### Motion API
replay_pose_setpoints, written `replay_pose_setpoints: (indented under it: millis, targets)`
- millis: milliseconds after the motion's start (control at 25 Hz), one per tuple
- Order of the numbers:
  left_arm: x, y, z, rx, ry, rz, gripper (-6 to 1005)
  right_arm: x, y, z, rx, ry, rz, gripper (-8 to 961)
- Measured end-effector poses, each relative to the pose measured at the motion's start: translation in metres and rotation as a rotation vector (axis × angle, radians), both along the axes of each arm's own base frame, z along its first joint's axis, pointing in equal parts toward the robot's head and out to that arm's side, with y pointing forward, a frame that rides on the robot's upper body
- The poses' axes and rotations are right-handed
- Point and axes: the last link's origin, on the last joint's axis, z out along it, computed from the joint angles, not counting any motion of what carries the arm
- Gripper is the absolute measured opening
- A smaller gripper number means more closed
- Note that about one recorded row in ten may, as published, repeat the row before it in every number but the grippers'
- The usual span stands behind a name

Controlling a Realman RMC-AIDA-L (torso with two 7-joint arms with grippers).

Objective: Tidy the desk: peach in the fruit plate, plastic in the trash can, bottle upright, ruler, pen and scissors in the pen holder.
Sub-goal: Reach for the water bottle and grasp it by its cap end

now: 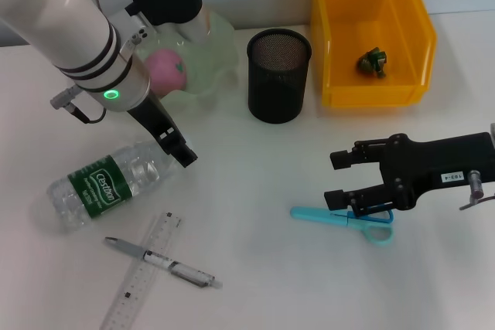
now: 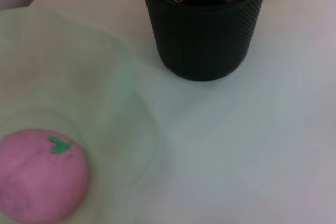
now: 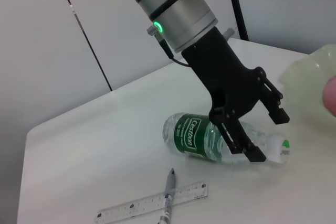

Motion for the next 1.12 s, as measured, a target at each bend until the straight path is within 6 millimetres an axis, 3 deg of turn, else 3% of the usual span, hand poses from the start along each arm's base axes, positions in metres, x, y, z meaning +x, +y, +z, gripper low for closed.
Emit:
replay_pose_setpoints:
  millis: [1120]
  targets:
    - [-0.012,-0.001,-0.012,-0.003,0.025,-0.013,727,-0.002,0.0,-0.004,-0.008,0.009,-0.003,775]
